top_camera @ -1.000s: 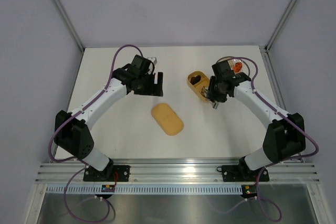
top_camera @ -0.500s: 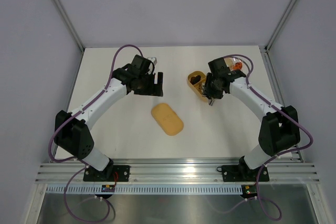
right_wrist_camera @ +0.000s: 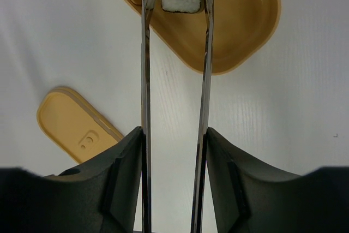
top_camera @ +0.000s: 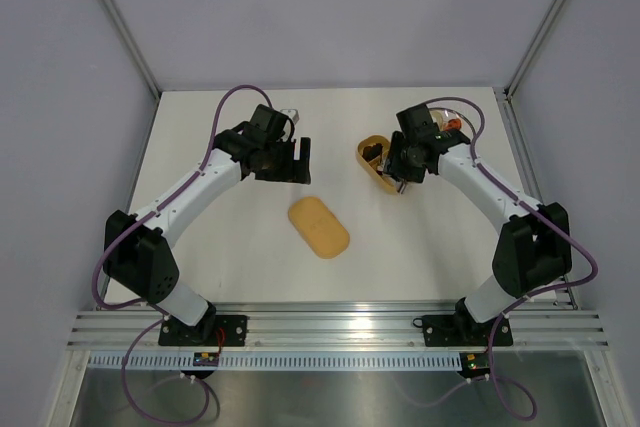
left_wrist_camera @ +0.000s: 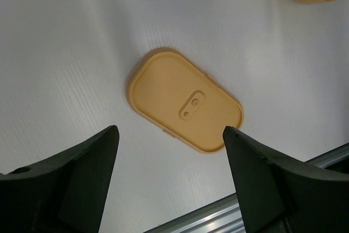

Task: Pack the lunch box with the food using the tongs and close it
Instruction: Place the fake food in the packing box, then pick up the fake food from the plate.

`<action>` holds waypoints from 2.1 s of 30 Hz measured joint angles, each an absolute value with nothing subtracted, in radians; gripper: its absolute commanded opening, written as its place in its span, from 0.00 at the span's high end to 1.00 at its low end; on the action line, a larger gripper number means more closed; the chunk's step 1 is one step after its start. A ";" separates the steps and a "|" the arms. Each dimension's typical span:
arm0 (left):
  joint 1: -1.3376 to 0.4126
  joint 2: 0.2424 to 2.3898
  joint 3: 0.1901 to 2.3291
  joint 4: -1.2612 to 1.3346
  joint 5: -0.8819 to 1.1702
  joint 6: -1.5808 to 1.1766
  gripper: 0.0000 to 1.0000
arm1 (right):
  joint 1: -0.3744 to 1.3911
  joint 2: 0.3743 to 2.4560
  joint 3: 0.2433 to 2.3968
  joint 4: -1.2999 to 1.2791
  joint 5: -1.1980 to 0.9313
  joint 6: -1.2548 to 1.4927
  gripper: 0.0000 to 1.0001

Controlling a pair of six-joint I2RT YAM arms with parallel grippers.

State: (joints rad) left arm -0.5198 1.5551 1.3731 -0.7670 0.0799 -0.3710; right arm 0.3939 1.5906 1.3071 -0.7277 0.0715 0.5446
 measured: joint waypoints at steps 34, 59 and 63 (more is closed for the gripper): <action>-0.520 1.591 1.374 -0.764 0.081 -0.370 0.19 | 0.132 1.775 1.630 -0.783 0.174 0.464 0.44; -0.520 1.627 1.416 -0.770 0.079 -0.369 0.19 | 0.068 2.039 1.849 -0.780 0.091 0.441 0.49; -0.520 1.627 1.417 -0.770 0.077 -0.369 0.19 | 0.064 2.058 1.853 -0.783 0.085 0.438 0.63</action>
State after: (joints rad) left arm -0.5198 1.6268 1.4166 -0.7700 0.0772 -0.3687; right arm 0.0639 2.0583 1.8530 -0.7834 0.0853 0.4381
